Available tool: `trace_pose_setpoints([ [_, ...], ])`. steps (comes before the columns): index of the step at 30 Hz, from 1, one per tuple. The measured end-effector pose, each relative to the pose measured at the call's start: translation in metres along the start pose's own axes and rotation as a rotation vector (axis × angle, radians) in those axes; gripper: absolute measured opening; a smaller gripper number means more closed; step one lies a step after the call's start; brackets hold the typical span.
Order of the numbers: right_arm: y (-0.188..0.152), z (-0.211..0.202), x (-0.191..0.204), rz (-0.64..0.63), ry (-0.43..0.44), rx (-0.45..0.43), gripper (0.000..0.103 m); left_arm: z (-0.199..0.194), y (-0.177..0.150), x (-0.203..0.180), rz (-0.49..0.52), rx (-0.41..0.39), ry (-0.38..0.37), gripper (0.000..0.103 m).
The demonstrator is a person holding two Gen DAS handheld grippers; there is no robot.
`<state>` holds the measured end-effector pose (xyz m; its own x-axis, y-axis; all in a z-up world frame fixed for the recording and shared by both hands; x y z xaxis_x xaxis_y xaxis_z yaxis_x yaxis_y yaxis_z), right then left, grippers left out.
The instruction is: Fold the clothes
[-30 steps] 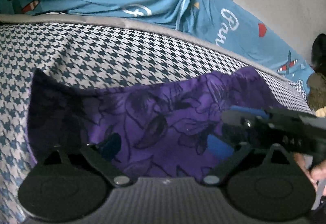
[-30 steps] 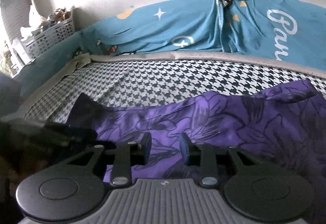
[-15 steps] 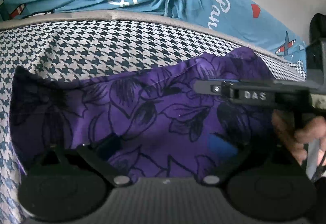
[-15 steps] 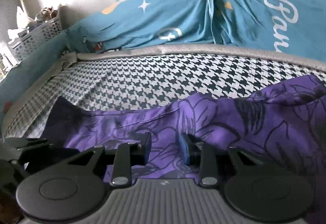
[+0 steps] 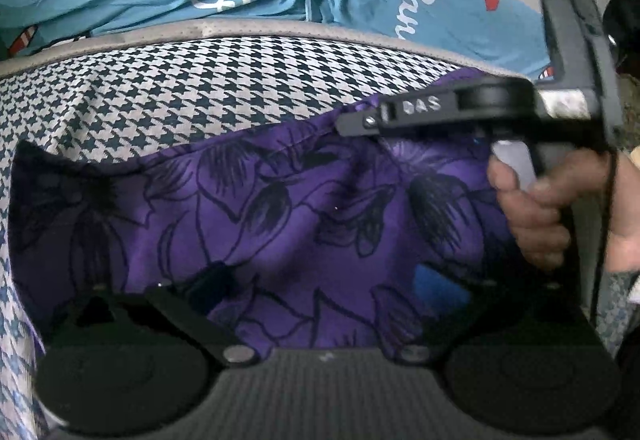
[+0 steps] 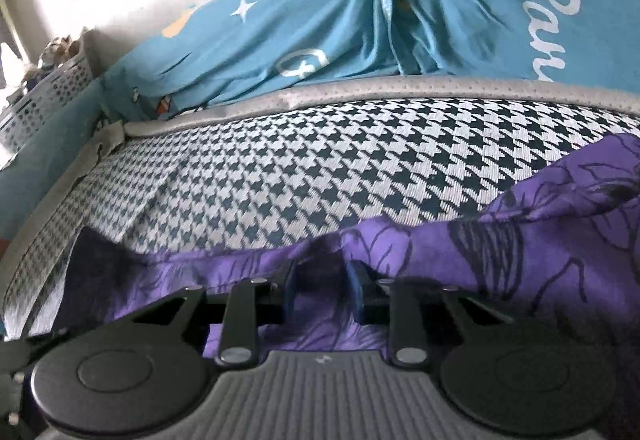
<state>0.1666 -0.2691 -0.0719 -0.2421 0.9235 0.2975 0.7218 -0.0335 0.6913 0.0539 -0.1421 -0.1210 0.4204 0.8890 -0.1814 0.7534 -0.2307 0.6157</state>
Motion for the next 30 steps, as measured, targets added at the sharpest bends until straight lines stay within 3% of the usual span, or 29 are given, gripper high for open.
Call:
trace_pose_setpoints([
  [6,0.004,0.005,0.002,-0.011,-0.022,-0.029,0.023,0.000,0.002,0.001,-0.012,-0.010,-0.004,0.103],
  [15,0.003,-0.021,-0.005,0.111,0.040,-0.035,0.026,-0.006,0.012,0.009,-0.053,-0.050,0.008,0.103],
  [18,-0.004,-0.032,-0.006,0.164,0.076,-0.023,0.030,-0.008,0.013,0.013,-0.068,-0.051,0.019,0.103],
  [30,-0.048,-0.053,0.004,0.133,0.020,0.025,0.029,-0.010,0.005,0.020,-0.057,-0.037,0.031,0.103],
])
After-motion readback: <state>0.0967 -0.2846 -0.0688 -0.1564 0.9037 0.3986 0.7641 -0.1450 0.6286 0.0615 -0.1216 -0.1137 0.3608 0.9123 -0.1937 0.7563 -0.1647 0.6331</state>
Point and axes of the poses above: each gripper's, at about its wrist camera, not at the fingertips, and z roughly the way its jaws point, x to its left, y to its top, the point moved 6 cm from there along z, roughly the way its jaws point
